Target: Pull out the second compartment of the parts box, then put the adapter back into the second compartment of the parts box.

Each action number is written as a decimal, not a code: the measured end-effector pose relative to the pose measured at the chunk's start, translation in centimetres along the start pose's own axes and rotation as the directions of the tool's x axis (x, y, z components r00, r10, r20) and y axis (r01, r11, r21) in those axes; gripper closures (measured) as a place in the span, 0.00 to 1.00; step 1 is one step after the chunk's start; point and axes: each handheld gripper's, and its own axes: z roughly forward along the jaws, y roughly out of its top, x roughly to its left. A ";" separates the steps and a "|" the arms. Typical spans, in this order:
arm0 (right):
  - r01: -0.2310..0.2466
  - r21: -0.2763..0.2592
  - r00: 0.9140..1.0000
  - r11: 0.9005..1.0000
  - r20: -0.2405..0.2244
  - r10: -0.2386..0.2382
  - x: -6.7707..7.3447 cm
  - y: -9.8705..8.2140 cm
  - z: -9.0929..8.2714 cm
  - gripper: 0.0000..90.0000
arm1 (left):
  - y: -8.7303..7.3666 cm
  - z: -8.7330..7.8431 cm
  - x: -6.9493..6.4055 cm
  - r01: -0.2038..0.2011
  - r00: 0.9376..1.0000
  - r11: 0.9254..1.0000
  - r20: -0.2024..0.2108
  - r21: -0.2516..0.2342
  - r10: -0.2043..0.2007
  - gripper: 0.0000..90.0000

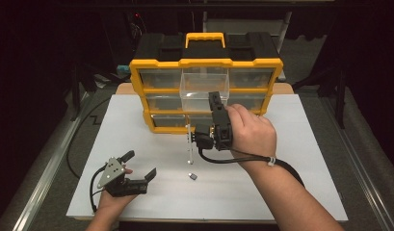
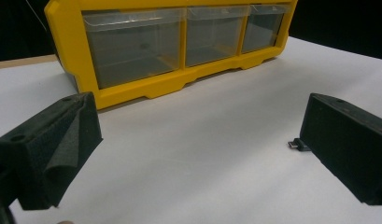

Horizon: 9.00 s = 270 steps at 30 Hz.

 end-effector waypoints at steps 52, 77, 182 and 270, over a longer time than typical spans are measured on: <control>-0.056 -0.031 0.998 0.998 -0.003 0.056 0.0 -0.8 -1.5 0.67 | 0.0 -0.1 0.1 0.003 1.000 1.000 -0.002 0.000 -0.003 0.00; -0.079 0.000 0.976 0.997 -0.202 0.078 8.5 -5.1 -2.8 0.49 | -0.2 0.1 0.6 0.022 0.999 1.000 -0.023 0.020 -0.022 0.00; -0.883 0.440 -0.047 0.162 -0.425 0.904 16.8 -17.8 -4.1 0.00 | 0.0 0.4 1.0 0.054 0.997 0.998 -0.049 0.039 -0.052 0.00; -0.764 0.491 -0.054 0.419 -0.695 0.717 16.3 -5.8 -0.9 0.07 | 0.1 0.6 0.8 0.013 1.000 1.000 -0.023 0.028 -0.012 0.00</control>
